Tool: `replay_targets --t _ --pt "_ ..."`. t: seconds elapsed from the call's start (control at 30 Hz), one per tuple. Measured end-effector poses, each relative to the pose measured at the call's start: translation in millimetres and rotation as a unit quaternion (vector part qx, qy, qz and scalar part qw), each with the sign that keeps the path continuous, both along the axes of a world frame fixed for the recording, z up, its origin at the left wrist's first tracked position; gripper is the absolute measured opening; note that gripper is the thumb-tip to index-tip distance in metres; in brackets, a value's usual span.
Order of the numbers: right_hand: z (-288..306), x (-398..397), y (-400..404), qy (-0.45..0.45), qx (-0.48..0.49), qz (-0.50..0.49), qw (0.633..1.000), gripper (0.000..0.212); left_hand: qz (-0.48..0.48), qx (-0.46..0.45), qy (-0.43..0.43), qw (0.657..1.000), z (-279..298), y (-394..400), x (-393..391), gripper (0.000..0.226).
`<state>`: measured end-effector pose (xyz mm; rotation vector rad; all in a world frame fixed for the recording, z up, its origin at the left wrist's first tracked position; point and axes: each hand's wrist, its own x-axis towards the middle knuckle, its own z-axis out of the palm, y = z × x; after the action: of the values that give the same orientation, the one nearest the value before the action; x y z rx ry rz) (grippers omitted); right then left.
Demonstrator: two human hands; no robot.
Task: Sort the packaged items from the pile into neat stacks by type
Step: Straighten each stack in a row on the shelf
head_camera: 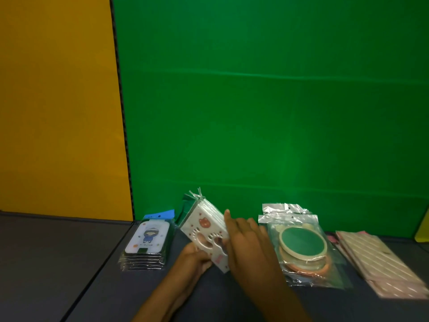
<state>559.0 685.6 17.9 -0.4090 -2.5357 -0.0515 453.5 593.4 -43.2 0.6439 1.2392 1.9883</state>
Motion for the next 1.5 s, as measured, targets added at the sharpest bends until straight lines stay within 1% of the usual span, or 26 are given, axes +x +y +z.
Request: replay_targets --t 0.07,0.1,0.17,0.2,0.27,0.33,0.37,0.43,0.5,0.57,0.6,0.73,0.83,1.0,1.23,1.37,1.43,1.47,1.5 --pt "4.6 -3.1 2.0 0.002 -0.094 0.025 0.995 0.060 -0.024 -0.033 -0.048 0.998 3.7 -2.1 -3.7 0.043" --pt "6.0 -5.1 3.7 0.001 -0.127 0.026 0.992 0.052 -0.033 -0.062 -0.046 0.996 5.9 -4.4 -5.9 0.043" --pt "5.3 -8.9 11.0 0.004 -0.215 0.022 0.976 0.036 -0.046 -0.119 -0.025 0.992 10.1 -9.5 -10.6 0.040" --pt "3.3 -10.3 15.9 0.001 -0.268 0.019 0.963 0.030 -0.046 -0.148 -0.010 0.988 12.1 -12.1 -11.9 0.036" --pt "-3.7 -13.1 24.9 -0.007 -0.366 0.025 0.930 0.026 -0.030 -0.214 0.033 0.976 17.3 -16.2 -14.2 0.027" --pt "-13.9 -15.5 33.1 0.002 -0.444 0.024 0.896 0.022 0.005 -0.287 0.102 0.953 23.0 -17.1 -16.4 0.018" --pt "-17.9 -15.8 35.1 0.008 -0.480 0.018 0.877 0.019 0.028 -0.322 0.144 0.935 25.2 -16.5 -18.2 0.017" --pt "-29.3 -17.3 36.9 0.025 -0.539 0.006 0.842 0.014 0.073 -0.383 0.236 0.890 28.7 -13.4 -21.0 0.020" --pt "-41.6 -19.5 35.9 0.039 -0.573 -0.008 0.818 0.013 0.106 -0.415 0.289 0.856 29.7 -9.9 -23.3 0.022" --pt "-51.3 -21.2 33.6 0.046 -0.580 -0.021 0.813 0.014 0.123 -0.432 0.322 0.834 29.6 -5.9 -25.2 0.024" --pt "-56.1 -22.8 33.5 0.044 -0.574 -0.028 0.817 0.016 0.125 -0.440 0.341 0.821 28.3 -4.4 -25.8 0.025" --pt "-72.1 -29.6 33.3 0.024 -0.518 -0.053 0.854 0.026 0.136 -0.467 0.383 0.785 16.8 0.5 -28.7 0.030" --pt "-83.3 -35.7 32.6 0.036 -0.468 -0.073 0.880 0.029 0.155 -0.474 0.403 0.767 8.0 1.1 -27.9 0.030" --pt "-89.6 -38.4 31.4 0.031 -0.456 -0.080 0.886 0.032 0.166 -0.475 0.427 0.752 4.2 0.1 -24.2 0.030" --pt "-85.1 -38.8 24.0 0.019 -0.437 -0.105 0.893 0.029 0.162 -0.482 0.504 0.699 7.2 -3.0 -17.8 0.022" --pt "-71.9 -31.3 18.4 -0.006 -0.394 -0.104 0.913 0.031 0.170 -0.474 0.527 0.685 13.4 -4.4 -12.8 0.022" --pt "-59.8 -24.0 12.3 0.019 -0.363 -0.073 0.929 0.032 0.193 -0.465 0.543 0.672 17.8 -2.7 -11.8 0.030" --pt "-52.5 -18.5 11.5 0.049 -0.350 -0.053 0.934 0.031 0.211 -0.448 0.553 0.670 19.9 0.2 -11.6 0.036" --pt "-43.4 -11.7 12.3 0.078 -0.336 -0.040 0.938 0.031 0.232 -0.420 0.556 0.679 23.3 4.4 -10.8 0.041"
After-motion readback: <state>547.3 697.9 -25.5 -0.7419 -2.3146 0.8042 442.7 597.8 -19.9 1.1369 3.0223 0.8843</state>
